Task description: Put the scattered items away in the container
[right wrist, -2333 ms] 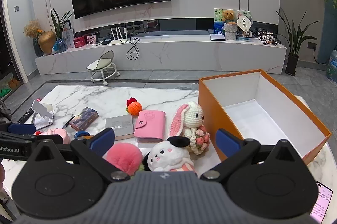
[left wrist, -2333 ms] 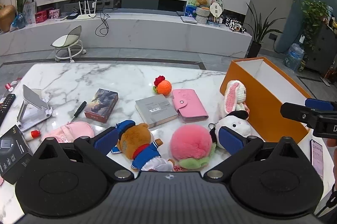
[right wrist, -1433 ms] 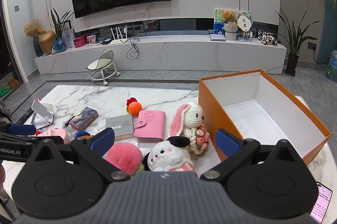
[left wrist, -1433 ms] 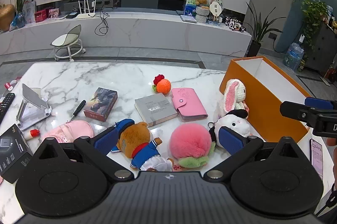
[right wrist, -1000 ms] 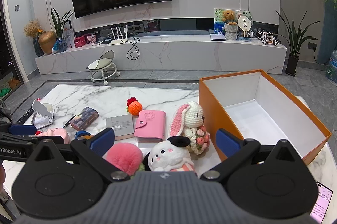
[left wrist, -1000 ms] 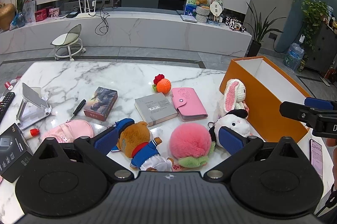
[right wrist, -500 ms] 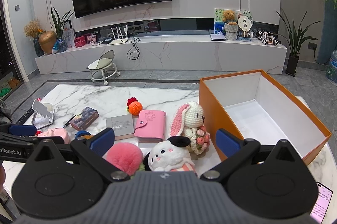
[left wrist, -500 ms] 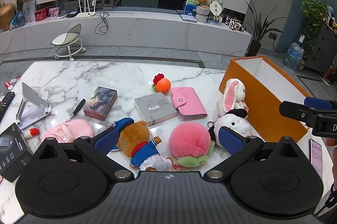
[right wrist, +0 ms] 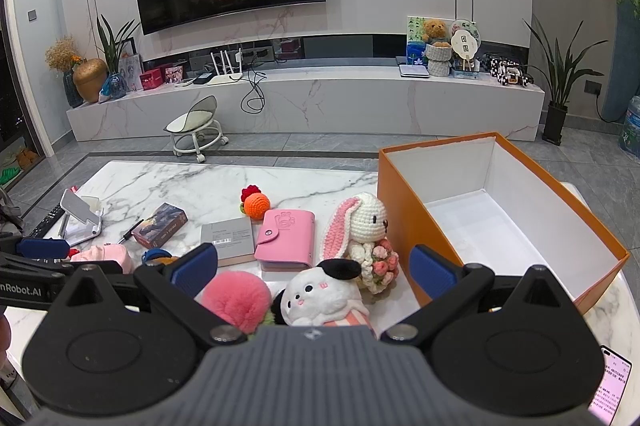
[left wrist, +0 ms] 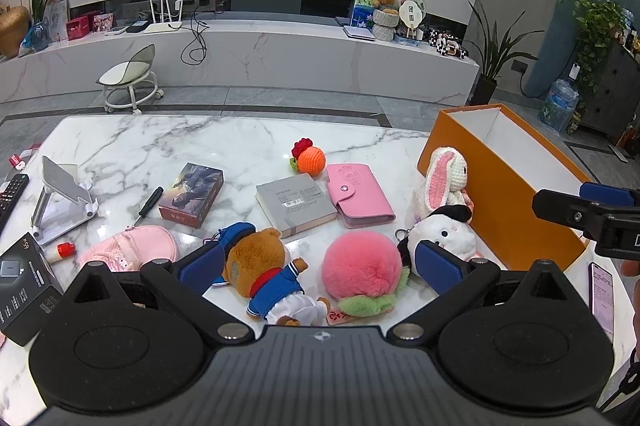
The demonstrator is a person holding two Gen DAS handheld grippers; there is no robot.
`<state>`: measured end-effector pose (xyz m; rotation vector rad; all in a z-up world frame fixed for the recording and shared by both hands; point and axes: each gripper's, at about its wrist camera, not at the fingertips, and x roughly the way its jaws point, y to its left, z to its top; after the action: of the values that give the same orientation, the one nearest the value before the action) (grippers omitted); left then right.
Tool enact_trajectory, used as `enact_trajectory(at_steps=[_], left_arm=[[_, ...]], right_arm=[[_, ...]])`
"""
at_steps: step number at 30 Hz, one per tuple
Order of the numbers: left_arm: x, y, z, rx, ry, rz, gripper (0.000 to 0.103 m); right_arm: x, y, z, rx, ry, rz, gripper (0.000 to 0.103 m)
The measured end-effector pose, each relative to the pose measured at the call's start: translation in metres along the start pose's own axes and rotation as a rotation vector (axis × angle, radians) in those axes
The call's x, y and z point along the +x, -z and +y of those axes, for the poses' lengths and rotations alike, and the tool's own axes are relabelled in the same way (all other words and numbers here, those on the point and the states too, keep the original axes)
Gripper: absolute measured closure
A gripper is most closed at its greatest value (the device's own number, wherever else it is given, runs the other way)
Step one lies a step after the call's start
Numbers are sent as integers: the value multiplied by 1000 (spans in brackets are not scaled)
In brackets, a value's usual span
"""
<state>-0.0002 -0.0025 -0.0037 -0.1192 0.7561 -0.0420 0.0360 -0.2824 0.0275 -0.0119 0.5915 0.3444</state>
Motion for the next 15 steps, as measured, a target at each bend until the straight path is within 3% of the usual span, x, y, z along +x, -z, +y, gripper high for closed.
enact_trajectory(at_steps=[15], left_arm=[[28,10,5,9,-16,56,0]], right_arm=[[15,5,-3,-7,6,37,0]])
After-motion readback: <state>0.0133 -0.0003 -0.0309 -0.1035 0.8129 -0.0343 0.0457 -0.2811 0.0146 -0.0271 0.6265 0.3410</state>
